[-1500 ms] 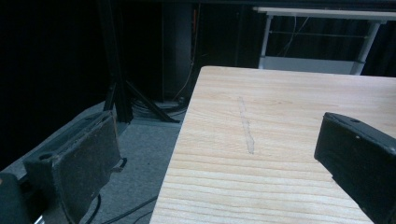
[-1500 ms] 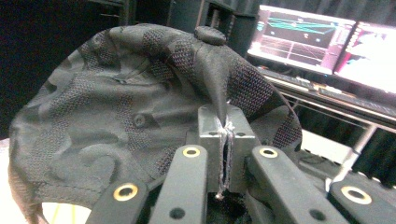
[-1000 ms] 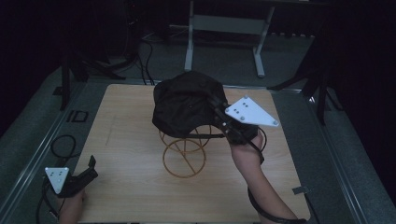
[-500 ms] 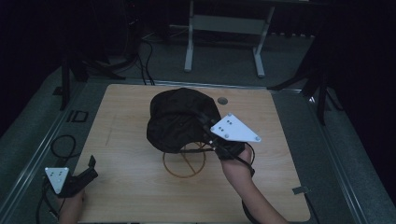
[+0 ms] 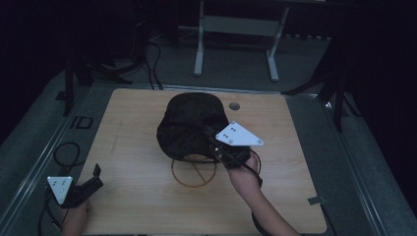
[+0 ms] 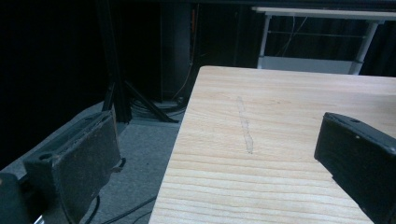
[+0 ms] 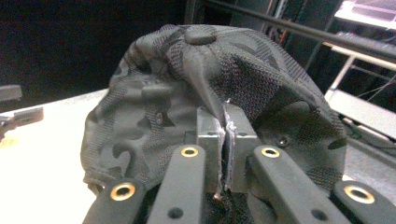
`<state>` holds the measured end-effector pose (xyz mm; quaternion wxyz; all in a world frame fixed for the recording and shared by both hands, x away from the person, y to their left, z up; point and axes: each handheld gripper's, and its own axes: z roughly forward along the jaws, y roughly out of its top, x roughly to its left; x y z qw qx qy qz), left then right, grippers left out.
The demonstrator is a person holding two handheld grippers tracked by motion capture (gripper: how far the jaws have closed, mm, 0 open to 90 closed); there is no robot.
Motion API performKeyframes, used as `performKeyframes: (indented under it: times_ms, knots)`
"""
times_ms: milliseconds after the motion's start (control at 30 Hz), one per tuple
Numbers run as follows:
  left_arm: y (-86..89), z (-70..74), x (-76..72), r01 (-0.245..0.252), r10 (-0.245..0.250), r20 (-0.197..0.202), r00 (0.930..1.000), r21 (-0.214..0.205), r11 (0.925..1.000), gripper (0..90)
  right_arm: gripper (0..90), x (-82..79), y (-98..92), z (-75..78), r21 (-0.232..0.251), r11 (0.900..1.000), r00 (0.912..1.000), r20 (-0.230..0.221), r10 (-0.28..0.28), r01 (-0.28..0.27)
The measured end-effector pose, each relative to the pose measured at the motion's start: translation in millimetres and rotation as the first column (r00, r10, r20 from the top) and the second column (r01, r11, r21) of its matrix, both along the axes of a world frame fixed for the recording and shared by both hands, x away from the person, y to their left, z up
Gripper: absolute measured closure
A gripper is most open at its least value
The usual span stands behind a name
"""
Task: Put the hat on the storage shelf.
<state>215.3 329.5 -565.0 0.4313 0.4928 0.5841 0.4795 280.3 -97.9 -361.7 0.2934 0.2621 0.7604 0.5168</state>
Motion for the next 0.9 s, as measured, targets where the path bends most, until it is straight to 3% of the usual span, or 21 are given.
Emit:
performKeyframes:
  times_ms: [233,400,900]
  knots:
    - [-0.1,-0.1,0.0,0.000,0.000,0.003,1.0000,0.000,1.0000,0.6,74.9,4.5,4.5,-5.7,-0.001,0.9997,0.9991,-0.037,0.023,-0.023]
    - [0.2,-0.1,-0.3,0.002,-0.002,0.001,1.0000,0.001,1.0000,0.6,68.9,5.9,6.9,-12.0,-0.021,0.9997,0.9993,-0.034,0.012,-0.013]
    - [0.1,-0.1,-0.4,0.002,-0.002,0.001,1.0000,0.001,1.0000,0.6,65.0,8.3,5.6,-11.4,-0.023,0.9997,0.9994,-0.034,0.005,-0.005]
